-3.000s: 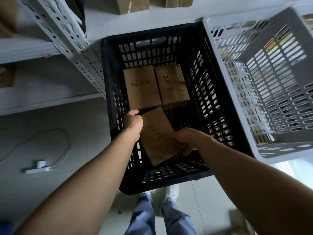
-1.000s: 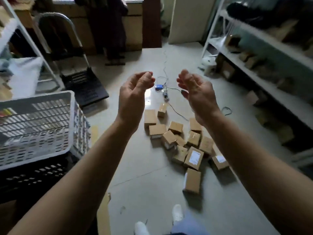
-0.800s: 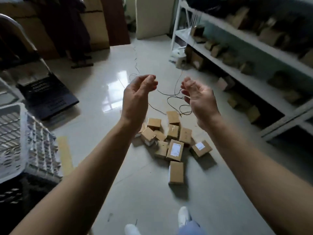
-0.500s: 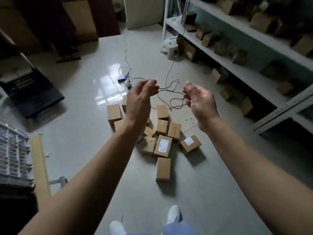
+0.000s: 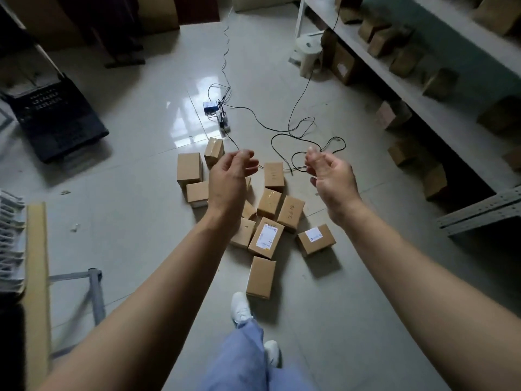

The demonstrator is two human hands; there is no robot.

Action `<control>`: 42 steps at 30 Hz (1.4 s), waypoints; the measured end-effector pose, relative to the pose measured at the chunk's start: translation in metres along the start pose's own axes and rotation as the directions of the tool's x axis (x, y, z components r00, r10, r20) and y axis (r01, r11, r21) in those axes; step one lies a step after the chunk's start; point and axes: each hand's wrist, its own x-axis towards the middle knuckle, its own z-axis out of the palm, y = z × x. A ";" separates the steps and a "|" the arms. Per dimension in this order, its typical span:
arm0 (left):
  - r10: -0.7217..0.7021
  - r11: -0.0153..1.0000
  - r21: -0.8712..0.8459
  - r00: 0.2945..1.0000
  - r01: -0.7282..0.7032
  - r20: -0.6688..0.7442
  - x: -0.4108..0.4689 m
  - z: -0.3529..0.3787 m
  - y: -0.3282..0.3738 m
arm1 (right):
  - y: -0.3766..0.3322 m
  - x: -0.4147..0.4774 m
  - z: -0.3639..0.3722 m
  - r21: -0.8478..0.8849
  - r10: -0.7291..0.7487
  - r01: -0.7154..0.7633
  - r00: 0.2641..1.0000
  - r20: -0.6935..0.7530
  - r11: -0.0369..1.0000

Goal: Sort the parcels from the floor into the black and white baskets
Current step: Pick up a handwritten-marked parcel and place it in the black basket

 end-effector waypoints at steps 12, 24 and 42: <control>-0.106 0.993 0.052 0.994 0.105 0.031 0.098 0.054 -0.019 | 0.023 0.107 -0.012 -0.040 0.078 -0.079 0.997 -0.029 0.996; -0.274 0.961 -0.103 0.940 0.258 -0.205 0.184 0.154 -0.117 | 0.087 0.266 -0.031 -0.246 0.082 -0.025 0.971 0.224 0.969; -0.709 0.683 -0.376 0.445 0.626 -0.547 0.339 0.219 -0.560 | 0.504 0.494 -0.001 -0.641 0.330 0.090 0.798 0.505 0.763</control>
